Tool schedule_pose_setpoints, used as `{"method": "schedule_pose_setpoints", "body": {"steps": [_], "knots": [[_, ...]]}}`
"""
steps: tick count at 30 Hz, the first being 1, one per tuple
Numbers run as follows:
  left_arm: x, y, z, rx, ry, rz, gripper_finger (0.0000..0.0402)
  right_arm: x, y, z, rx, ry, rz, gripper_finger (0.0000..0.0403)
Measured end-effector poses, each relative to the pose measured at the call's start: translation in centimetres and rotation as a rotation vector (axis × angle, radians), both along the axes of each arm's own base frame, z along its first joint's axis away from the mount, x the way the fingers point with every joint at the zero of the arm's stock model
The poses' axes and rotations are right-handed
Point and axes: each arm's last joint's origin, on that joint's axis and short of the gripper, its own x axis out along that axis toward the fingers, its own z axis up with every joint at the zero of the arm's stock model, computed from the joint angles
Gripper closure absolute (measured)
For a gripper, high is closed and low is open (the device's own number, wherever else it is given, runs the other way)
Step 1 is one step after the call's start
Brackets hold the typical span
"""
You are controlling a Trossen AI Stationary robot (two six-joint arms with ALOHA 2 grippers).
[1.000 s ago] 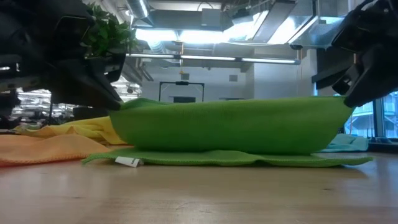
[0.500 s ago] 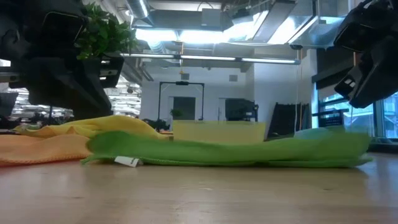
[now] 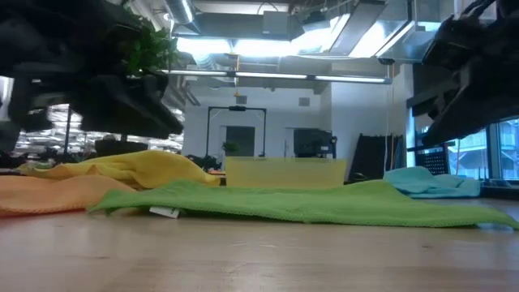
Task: Fold microfiber towels
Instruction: Fold the green microfiber cloth
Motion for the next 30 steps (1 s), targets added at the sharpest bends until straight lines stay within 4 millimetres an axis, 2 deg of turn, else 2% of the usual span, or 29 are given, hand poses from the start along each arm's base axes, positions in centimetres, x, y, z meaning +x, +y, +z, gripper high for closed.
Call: {"method": "schedule_pose_setpoints", "body": {"steps": [5,13,17,21,24,30], "knots": [[0.9,1.9,0.3,-0.141,-0.015,-0.029,0.0291,0.5,-0.8,-0.3,-0.019,0.025,0.004,0.0277],[1.5,4.3,0.6,-0.17,-0.05,0.074,0.0291,1.7,-3.3,-2.0,-0.074,0.129,-0.065,0.0279],[1.5,4.6,0.6,-0.169,-0.05,0.085,0.0291,2.0,-4.5,-3.4,-0.155,0.223,-0.066,0.0279],[1.5,4.6,0.6,-0.169,-0.049,0.083,0.0291,2.2,-5.1,-4.2,-0.311,0.271,-0.055,0.0279],[1.5,4.6,0.6,-0.169,-0.048,0.083,0.0291,2.4,-5.2,-4.5,-0.393,0.277,-0.021,0.0279],[1.5,4.6,0.6,-0.169,-0.047,0.084,0.0291,2.8,-5.1,-4.3,-0.436,0.244,0.021,0.0265]]}}
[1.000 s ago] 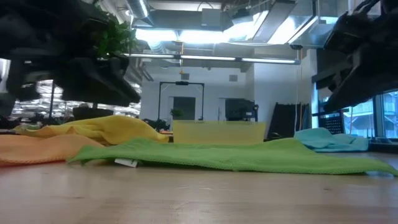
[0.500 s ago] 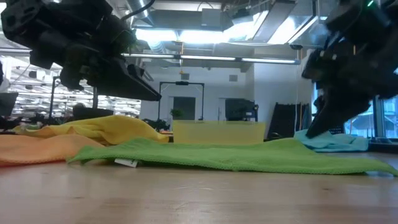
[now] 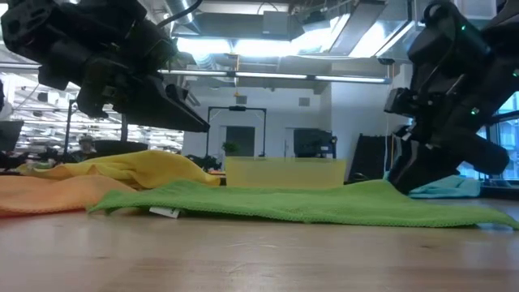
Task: Fold microfiber towels
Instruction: Fold the green microfiber cloth
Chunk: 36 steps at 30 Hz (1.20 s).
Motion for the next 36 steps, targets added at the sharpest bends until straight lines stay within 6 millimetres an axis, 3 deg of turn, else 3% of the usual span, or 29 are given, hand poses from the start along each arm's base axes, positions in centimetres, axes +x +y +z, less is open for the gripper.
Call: {"method": "schedule_pose_setpoints", "body": {"steps": [7,12,18,25,36], "knots": [[0.0,0.0,0.0,-0.002,0.0,0.001,0.0292,0.4,-0.2,0.4,-0.047,-0.065,-0.042,0.0221],[0.0,0.0,0.0,-0.003,0.0,-0.002,0.0292,0.5,-0.4,0.4,-0.018,-0.07,-0.039,0.0218],[0.0,0.0,0.0,-0.004,0.001,-0.003,0.0292,0.6,-0.9,0.4,0.016,-0.062,-0.039,0.0272],[0.0,0.0,0.0,-0.004,0.001,-0.003,0.0292,0.7,-1.6,0.4,0.067,-0.076,-0.11,0.0388],[0.0,0.0,0.0,-0.004,0.001,-0.003,0.0292,0.4,-3.5,-0.1,0.332,-0.119,-0.396,0.0398]]}}
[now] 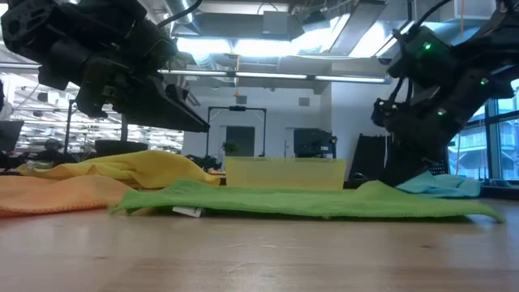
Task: Fold microfiber towels
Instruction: Fold the green microfiber cloth
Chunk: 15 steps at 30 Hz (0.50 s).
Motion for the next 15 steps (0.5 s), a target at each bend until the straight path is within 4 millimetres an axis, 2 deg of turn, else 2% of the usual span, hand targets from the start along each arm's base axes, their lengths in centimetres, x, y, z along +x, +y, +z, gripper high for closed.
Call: {"method": "schedule_pose_setpoints", "body": {"steps": [6,15], "knots": [[0.0,0.0,-0.1,-0.003,0.007,0.002,0.0292,0.0,0.0,0.0,0.02,-0.011,-0.011,0.0383],[-0.3,0.0,-0.5,-0.02,0.062,0.014,0.0292,-0.7,-0.1,1.2,0.016,-0.016,-0.005,0.029]]}}
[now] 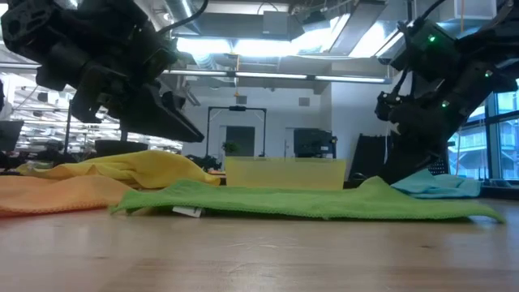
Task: Fold microfiber towels
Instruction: Fold the green microfiber cloth
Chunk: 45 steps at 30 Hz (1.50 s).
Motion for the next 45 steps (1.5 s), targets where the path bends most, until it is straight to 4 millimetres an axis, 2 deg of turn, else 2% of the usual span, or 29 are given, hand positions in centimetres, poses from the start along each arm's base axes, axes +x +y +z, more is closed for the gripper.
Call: {"method": "schedule_pose_setpoints", "body": {"steps": [3,7,13,20,24,28,32,39,45], "knots": [[-0.1,0.1,-0.2,0.004,0.022,0.016,0.0292,-0.4,0.0,0.6,-0.007,-0.006,-0.005,0.027],[-0.2,0.6,-0.5,0.021,0.058,0.061,0.0292,-0.7,-0.1,1.5,-0.058,-0.04,-0.005,0.0264],[-0.1,1.6,-0.5,0.013,0.059,0.095,0.0292,0.5,0.6,2.4,-0.074,-0.175,0.145,0.0279],[-0.2,2.2,-0.8,0.002,0.083,0.128,0.0319,1.1,0.8,0.3,-0.065,-0.075,0.174,0.0352],[0.0,2.6,-1.9,0.004,0.131,0.142,0.0339,1.2,0.7,-0.8,-0.075,-0.016,0.162,0.0394],[0.2,3.2,-4.1,0.011,0.215,0.169,0.0358,1.2,0.4,-1.0,-0.116,-0.007,0.093,0.0388],[0.7,3.9,-4.9,-0.003,0.198,0.227,0.0377,1.2,0.0,-1.0,-0.112,-0.009,0.049,0.0378],[0.9,4.3,-4.8,-0.012,0.154,0.253,0.0395,1.1,-0.5,-1.0,-0.106,-0.001,0.024,0.0396],[1.0,4.3,-4.7,-0.004,0.144,0.247,0.0381,0.7,-0.5,-1.3,-0.1,0.043,0.021,0.0394]]}}
